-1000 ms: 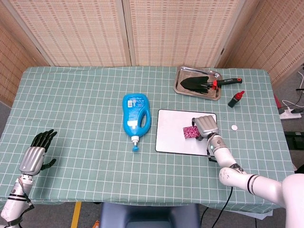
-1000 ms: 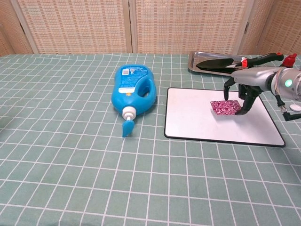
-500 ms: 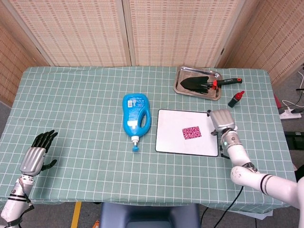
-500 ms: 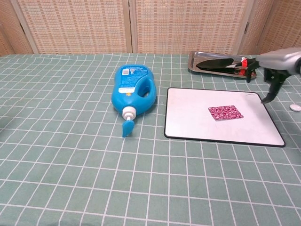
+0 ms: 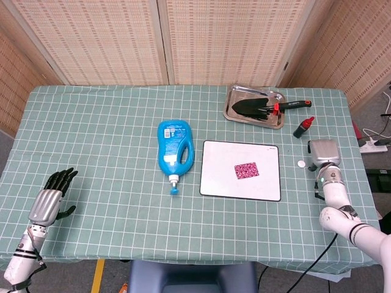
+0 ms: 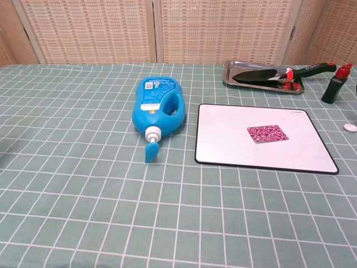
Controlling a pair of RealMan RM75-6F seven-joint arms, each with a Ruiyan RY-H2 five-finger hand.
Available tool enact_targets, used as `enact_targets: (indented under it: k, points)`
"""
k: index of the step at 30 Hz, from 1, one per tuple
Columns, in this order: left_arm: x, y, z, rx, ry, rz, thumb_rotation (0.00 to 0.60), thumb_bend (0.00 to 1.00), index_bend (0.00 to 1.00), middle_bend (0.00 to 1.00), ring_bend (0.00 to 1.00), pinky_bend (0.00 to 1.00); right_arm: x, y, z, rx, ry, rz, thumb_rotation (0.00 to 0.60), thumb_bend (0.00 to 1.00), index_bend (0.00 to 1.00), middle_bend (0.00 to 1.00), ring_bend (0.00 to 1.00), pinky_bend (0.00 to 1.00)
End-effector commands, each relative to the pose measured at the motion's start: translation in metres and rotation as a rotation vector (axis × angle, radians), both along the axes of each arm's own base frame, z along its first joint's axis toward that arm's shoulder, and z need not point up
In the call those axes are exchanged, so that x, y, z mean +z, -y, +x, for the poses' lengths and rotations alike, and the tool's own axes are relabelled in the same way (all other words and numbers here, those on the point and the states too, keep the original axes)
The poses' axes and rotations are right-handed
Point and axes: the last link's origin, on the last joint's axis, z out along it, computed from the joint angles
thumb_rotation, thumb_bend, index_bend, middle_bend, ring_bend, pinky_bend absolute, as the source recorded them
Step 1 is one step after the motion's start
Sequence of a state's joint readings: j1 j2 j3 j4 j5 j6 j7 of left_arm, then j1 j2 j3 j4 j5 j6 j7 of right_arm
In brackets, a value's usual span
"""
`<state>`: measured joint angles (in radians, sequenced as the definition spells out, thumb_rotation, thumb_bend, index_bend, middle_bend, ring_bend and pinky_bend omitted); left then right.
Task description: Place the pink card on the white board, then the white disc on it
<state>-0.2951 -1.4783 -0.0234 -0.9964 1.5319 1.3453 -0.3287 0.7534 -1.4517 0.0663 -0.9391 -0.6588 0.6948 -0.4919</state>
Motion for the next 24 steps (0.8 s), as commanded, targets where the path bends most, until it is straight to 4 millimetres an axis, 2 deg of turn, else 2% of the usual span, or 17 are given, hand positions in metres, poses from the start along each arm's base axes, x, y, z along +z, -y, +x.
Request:
enact_targets:
  k: [1,7,24]
  points:
    - [0.000,0.000,0.000,0.002,0.000,0.000,0.600,0.18,0.00,0.00,0.00,0.00,-0.012,-0.001,-0.014,-0.036,0.032,0.017,0.600,0.13,0.47,0.97,0.93,0.98]
    - [0.000,-0.001,-0.001,0.004,-0.004,0.002,0.600,0.18,0.00,0.00,0.00,0.00,-0.019,0.003,-0.017,-0.035,0.043,0.028,0.600,0.24,0.48,0.97,0.93,0.98]
    - [0.000,-0.004,-0.003,0.017,0.000,-0.003,0.600,0.19,0.00,0.00,0.00,0.00,-0.027,0.009,-0.016,-0.039,0.061,0.049,0.599,0.26,0.48,0.97,0.93,0.98]
